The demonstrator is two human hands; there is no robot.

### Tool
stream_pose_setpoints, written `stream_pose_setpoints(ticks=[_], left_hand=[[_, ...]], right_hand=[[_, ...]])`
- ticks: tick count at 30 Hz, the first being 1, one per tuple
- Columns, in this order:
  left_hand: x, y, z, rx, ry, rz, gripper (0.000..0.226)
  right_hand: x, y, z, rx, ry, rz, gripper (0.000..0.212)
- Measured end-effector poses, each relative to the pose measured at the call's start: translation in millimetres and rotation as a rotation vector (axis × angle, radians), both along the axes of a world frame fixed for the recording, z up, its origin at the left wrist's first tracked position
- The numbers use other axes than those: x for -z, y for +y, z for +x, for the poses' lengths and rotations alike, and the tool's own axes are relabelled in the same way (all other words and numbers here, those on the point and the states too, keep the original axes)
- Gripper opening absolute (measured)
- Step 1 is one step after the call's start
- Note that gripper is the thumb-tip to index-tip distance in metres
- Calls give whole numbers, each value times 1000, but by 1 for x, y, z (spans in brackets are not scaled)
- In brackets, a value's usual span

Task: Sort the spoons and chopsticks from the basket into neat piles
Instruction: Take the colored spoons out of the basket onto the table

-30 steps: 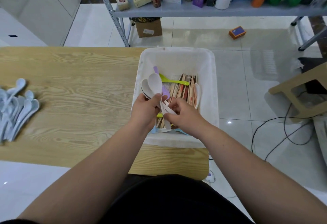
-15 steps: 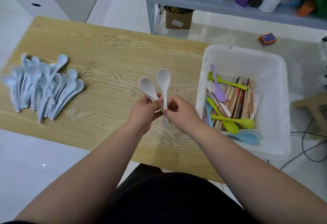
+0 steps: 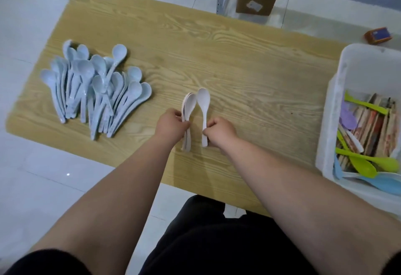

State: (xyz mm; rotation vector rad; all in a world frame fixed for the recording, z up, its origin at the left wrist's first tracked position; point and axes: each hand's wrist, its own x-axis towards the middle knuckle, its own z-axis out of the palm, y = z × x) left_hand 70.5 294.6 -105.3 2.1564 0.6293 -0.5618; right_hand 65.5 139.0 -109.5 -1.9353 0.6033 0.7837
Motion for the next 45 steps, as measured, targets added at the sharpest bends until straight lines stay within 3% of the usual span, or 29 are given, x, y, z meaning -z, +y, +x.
stream_pose_setpoints(ticks=[6, 11, 13, 19, 23, 26, 31, 33, 40, 43, 45], left_hand=[[12, 13, 11, 74, -62, 132, 28], [14, 15, 3, 94, -118, 180, 34], [15, 13, -6, 165, -149, 225, 45], [9, 9, -19, 367, -167, 266, 42], [-3, 4, -15, 522, -137, 466, 22], [-18, -17, -15, 666, -200, 512, 34], [-47, -103, -26, 838, -369, 312, 46], [-56, -148, -30, 902, -447, 242, 45], [-65, -286, -44, 1250, -826, 277, 30], [-67, -330, -50, 1352, -770, 298, 28], [-67, -358, -51, 1397, -603, 347, 29]], right_hand=[[3, 23, 13, -181, -58, -161, 13], [2, 28, 10, -306, -170, -199, 31], [2, 28, 6, -343, -206, -213, 38], [-12, 28, 0, -501, -213, -245, 30], [-30, 5, -3, -765, -247, -400, 26], [-45, -35, -14, -853, -384, -519, 36], [-69, -144, -59, -606, -757, -652, 45], [-78, -192, -81, -494, -815, -683, 42], [-76, -347, -138, -395, -547, -742, 48], [-74, -394, -154, -385, -424, -729, 42], [-71, -417, -161, -362, -377, -680, 31]])
